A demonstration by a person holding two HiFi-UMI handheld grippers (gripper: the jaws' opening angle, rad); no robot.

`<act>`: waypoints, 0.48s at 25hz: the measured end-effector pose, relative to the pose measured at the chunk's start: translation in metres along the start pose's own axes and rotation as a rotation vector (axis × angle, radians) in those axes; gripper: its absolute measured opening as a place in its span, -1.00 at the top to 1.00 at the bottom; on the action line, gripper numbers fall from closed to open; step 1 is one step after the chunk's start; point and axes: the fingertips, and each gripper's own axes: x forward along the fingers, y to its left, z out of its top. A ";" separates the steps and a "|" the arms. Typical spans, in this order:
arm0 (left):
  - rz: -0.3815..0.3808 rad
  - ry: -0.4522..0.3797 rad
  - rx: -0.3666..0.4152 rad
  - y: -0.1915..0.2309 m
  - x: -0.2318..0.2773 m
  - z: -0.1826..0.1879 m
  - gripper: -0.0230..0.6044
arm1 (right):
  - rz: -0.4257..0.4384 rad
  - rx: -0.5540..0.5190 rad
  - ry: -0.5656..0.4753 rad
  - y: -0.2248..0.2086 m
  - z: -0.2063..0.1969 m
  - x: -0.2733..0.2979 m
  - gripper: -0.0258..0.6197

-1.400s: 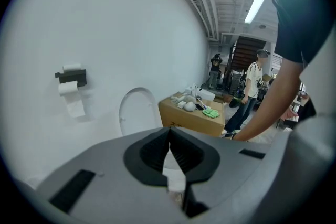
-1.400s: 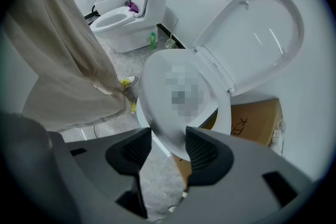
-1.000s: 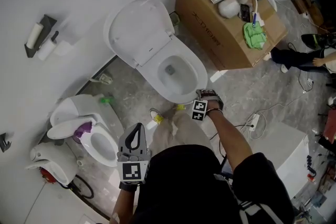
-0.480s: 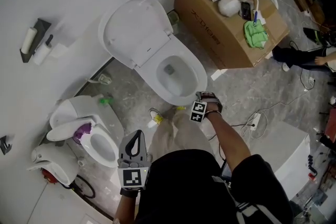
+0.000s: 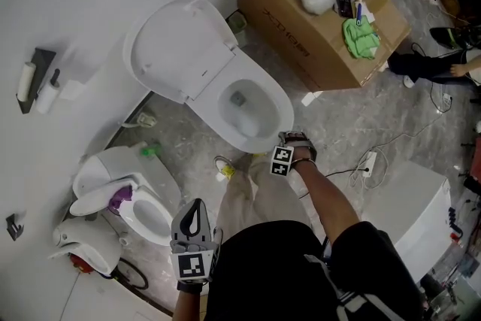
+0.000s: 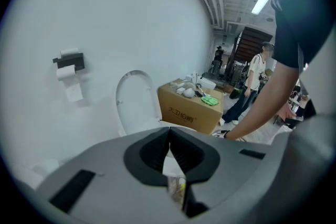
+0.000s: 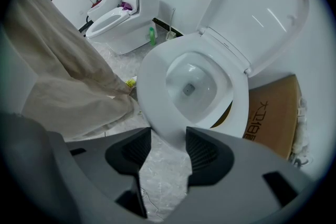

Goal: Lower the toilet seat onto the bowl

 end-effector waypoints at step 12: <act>0.036 0.061 -0.021 0.009 0.000 -0.020 0.89 | 0.043 -0.002 0.015 0.010 -0.006 0.026 0.31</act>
